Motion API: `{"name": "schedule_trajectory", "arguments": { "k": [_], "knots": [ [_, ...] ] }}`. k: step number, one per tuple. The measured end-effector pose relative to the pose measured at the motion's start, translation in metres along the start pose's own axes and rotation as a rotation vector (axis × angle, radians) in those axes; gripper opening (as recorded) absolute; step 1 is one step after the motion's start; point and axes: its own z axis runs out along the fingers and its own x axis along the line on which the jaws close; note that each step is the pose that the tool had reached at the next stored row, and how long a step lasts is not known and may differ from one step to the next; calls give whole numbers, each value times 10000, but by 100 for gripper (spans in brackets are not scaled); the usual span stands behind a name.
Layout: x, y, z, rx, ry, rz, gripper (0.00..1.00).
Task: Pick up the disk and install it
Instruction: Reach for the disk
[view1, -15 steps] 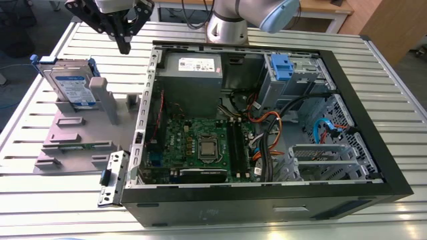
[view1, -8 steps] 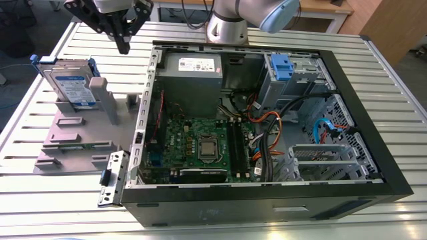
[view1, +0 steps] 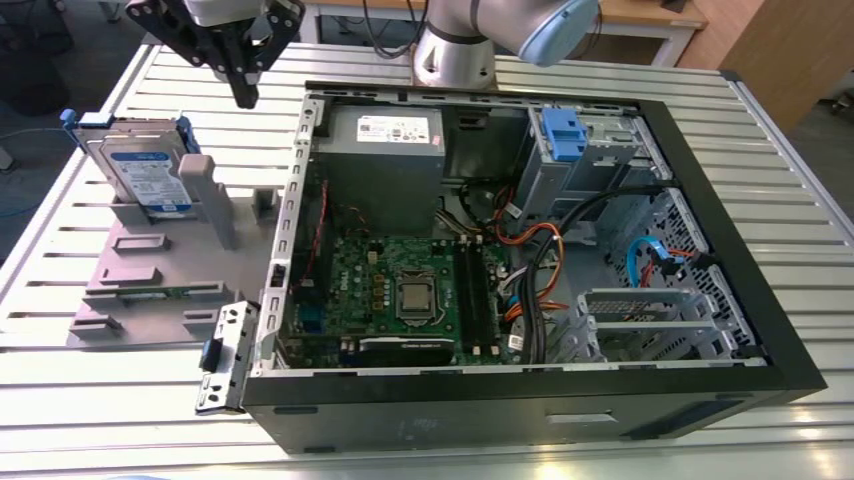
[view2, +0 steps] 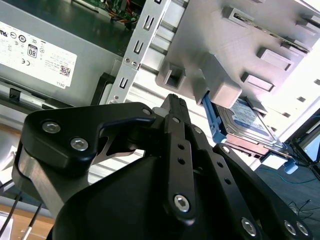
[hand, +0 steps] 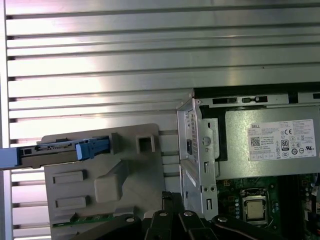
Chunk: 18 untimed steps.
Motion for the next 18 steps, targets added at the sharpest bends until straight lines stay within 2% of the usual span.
{"name": "schedule_trajectory", "arguments": {
  "k": [18],
  "knots": [
    [45,-4,0,-1,-1,0,11]
  ]
}}
